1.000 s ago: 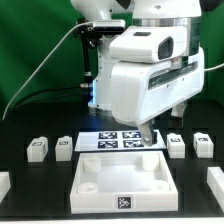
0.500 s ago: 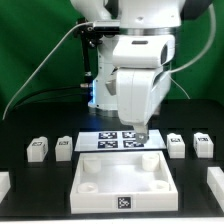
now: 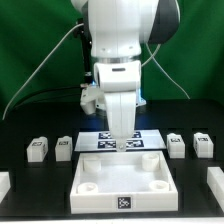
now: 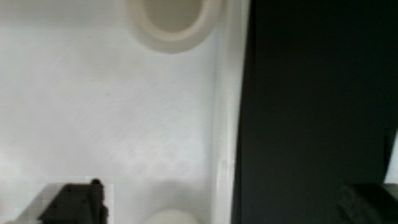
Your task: Assemble one leg
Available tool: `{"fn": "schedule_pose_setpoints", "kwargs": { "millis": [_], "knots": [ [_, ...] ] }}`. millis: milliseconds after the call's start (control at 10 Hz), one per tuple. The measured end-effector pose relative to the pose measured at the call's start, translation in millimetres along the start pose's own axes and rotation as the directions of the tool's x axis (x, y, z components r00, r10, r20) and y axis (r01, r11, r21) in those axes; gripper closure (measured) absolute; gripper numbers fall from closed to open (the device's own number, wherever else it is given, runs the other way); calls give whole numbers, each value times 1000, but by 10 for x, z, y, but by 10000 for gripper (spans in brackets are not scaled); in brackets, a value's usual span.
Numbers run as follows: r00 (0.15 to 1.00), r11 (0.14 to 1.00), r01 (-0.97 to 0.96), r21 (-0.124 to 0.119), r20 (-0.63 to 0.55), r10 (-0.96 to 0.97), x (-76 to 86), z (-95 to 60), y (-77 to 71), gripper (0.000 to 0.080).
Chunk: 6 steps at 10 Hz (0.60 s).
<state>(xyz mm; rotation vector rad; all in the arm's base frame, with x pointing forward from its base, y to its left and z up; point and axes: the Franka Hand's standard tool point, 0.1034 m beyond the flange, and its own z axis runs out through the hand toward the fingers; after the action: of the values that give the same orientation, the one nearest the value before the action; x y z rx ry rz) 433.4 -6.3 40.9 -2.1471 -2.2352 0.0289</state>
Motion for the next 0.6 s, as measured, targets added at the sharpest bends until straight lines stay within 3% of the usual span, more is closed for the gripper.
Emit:
{"fn": "schedule_pose_setpoints", "kwargs": {
  "millis": [200, 500, 600],
  "knots": [
    [1000, 999, -24, 26, -11, 24, 42, 204, 12, 150],
    [999, 999, -33, 23, -17, 33, 17, 322, -14, 150],
    [999, 999, -33, 23, -17, 34, 17, 321, -13, 237]
  ]
}}
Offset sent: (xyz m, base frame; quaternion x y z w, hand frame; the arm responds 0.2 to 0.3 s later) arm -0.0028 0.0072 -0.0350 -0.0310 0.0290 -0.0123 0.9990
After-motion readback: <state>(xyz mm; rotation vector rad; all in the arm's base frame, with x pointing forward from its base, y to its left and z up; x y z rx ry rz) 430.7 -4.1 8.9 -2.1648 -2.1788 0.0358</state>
